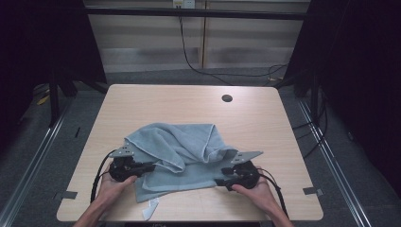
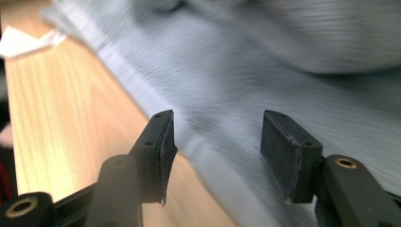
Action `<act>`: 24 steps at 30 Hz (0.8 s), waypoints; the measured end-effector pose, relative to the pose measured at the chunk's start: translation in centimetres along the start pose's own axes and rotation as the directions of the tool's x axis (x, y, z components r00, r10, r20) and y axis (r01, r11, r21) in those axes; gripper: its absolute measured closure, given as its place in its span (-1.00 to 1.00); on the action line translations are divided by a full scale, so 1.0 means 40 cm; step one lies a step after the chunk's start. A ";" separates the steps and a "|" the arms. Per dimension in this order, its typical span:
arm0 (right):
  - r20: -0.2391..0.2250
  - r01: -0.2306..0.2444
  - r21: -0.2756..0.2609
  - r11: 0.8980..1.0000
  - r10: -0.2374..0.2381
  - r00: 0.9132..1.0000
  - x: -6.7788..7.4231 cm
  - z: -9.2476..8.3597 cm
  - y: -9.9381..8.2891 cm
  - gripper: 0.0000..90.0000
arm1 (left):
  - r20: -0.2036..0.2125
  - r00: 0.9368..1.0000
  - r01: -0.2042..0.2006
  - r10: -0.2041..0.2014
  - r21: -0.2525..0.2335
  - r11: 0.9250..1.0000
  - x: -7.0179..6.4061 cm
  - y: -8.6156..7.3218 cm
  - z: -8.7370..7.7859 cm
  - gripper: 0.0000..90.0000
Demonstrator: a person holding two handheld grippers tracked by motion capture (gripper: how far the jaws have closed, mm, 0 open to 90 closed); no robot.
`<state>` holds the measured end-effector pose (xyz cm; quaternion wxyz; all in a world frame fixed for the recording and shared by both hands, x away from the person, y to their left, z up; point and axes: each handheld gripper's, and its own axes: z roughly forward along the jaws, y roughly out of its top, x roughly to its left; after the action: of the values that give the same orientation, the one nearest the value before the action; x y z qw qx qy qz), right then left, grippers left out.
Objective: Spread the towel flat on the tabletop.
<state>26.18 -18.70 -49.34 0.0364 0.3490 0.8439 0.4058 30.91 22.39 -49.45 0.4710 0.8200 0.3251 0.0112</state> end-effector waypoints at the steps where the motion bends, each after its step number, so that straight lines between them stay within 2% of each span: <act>1: 0.015 -0.021 -0.014 1.000 0.021 1.000 -0.011 -0.019 -0.006 0.01 | 0.004 1.000 -0.001 0.001 -0.010 1.000 -0.005 0.003 -0.005 0.78; 2: 0.060 -0.039 -0.027 0.999 0.040 0.997 -0.036 -0.057 -0.029 0.04 | -0.009 1.000 -0.015 0.014 -0.023 1.000 -0.015 0.006 -0.012 0.67; 3: 0.070 -0.042 -0.033 0.999 0.045 0.997 -0.044 -0.070 -0.041 0.06 | 0.003 1.000 -0.025 0.026 -0.050 0.998 -0.035 0.012 -0.027 0.56; 4: 0.070 -0.042 -0.033 0.999 0.045 0.997 -0.044 -0.070 -0.041 0.06 | 0.003 1.000 -0.025 0.026 -0.050 0.998 -0.035 0.012 -0.027 0.54; 5: 0.082 -0.046 -0.044 0.998 0.049 0.995 -0.052 -0.089 -0.065 0.06 | 0.019 0.999 -0.042 0.043 -0.066 0.997 -0.049 0.014 -0.040 0.53; 7: 0.095 -0.044 -0.038 0.998 0.047 0.994 -0.055 -0.095 -0.077 0.04 | 0.036 0.997 -0.066 0.068 -0.072 0.995 -0.071 0.004 -0.066 0.49; 8: 0.102 -0.035 -0.032 0.999 0.038 0.994 -0.056 -0.093 -0.080 0.03 | 0.036 0.997 -0.066 0.068 -0.072 0.995 -0.071 0.004 -0.066 0.48; 9: 0.104 -0.030 -0.029 0.999 0.033 0.994 -0.057 -0.089 -0.080 0.00 | 0.045 0.996 -0.077 0.079 -0.050 0.996 -0.075 -0.010 -0.071 0.46; 10: 0.109 -0.023 -0.023 0.999 0.025 0.994 -0.056 -0.084 -0.080 -0.02 | 0.045 0.996 -0.077 0.079 -0.050 0.996 -0.075 -0.010 -0.071 0.45; 11: 0.109 -0.013 -0.011 1.000 0.014 0.994 -0.055 -0.076 -0.080 -0.04 | 0.053 0.994 -0.096 0.096 -0.001 0.995 -0.075 -0.030 -0.069 0.43; 12: 0.121 0.005 -0.008 1.000 -0.004 0.993 -0.052 -0.072 -0.081 -0.08 | 0.053 0.994 -0.096 0.096 -0.001 0.995 -0.075 -0.030 -0.069 0.39; 13: 0.125 0.012 -0.009 1.000 -0.011 0.992 -0.047 -0.068 -0.081 -0.11 | 0.048 0.994 -0.099 0.097 0.022 0.995 -0.074 -0.040 -0.064 0.35; 14: 0.133 0.025 -0.011 1.000 -0.024 0.991 -0.043 -0.065 -0.081 -0.11 | 0.047 0.991 -0.126 0.124 0.054 0.991 -0.074 -0.054 -0.052 0.33; 15: 0.150 0.051 0.001 0.999 -0.050 0.987 -0.035 -0.061 -0.080 -0.11 | 0.071 0.991 -0.122 0.118 0.057 0.991 -0.076 -0.057 -0.044 0.29; 16: 0.150 0.051 0.001 0.999 -0.050 0.987 -0.035 -0.061 -0.080 -0.11 | 0.071 0.991 -0.122 0.118 0.057 0.991 -0.076 -0.057 -0.044 0.25; 18: 0.169 0.079 0.008 0.997 -0.079 0.982 -0.027 -0.057 -0.081 -0.10 | 0.084 0.986 -0.148 0.141 0.077 0.986 -0.084 -0.058 -0.028 0.22; 19: 0.189 0.087 0.015 0.996 -0.089 0.978 -0.024 -0.057 -0.080 0.04 | 0.078 0.983 -0.176 0.168 0.107 0.979 -0.090 -0.058 -0.015 0.17; 22: 0.202 0.077 0.013 0.997 -0.078 0.976 -0.029 -0.063 -0.079 0.51 | 0.078 0.982 -0.179 0.171 0.108 0.978 -0.091 -0.061 -0.007 0.09; 24: 0.171 0.042 0.011 0.999 -0.043 0.984 -0.037 -0.069 -0.078 0.72 | 0.071 0.983 -0.179 0.172 0.111 0.978 -0.093 -0.061 -0.007 0.07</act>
<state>24.61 -22.77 -50.04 0.1162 0.3648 0.8464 0.3702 26.60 21.42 -50.12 0.4291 0.8716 0.2370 0.0086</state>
